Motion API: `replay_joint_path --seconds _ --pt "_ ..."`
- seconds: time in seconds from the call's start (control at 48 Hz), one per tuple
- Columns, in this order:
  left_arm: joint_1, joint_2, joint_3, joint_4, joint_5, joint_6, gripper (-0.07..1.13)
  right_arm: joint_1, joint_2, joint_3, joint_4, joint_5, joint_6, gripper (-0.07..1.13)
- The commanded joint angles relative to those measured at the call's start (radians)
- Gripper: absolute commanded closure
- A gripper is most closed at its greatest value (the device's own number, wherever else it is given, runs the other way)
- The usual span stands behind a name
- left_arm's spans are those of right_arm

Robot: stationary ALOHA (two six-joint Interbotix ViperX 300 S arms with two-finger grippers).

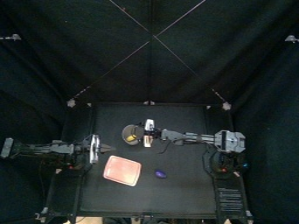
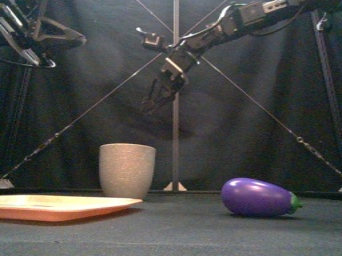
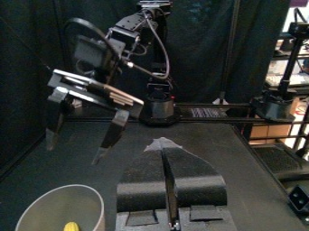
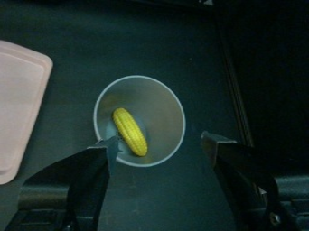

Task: Pick the corn then place it in the grey bowl
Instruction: Drop corn in the grey bowl and return to neutral

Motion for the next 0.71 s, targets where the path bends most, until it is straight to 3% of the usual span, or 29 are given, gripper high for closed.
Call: replay_joint_path --seconds 0.021,0.312,0.708 --pt "0.002 0.002 -0.018 0.0 -0.005 0.002 1.09 0.008 -0.144 0.071 0.003 -0.071 0.017 0.02" --pt "0.003 0.002 -0.018 0.0 -0.005 0.002 1.09 0.058 -0.471 0.37 0.02 -0.31 0.087 0.02" --pt "0.018 0.0 -0.014 0.002 -0.003 0.003 1.09 0.098 -0.868 0.655 0.097 -0.364 0.121 0.02"
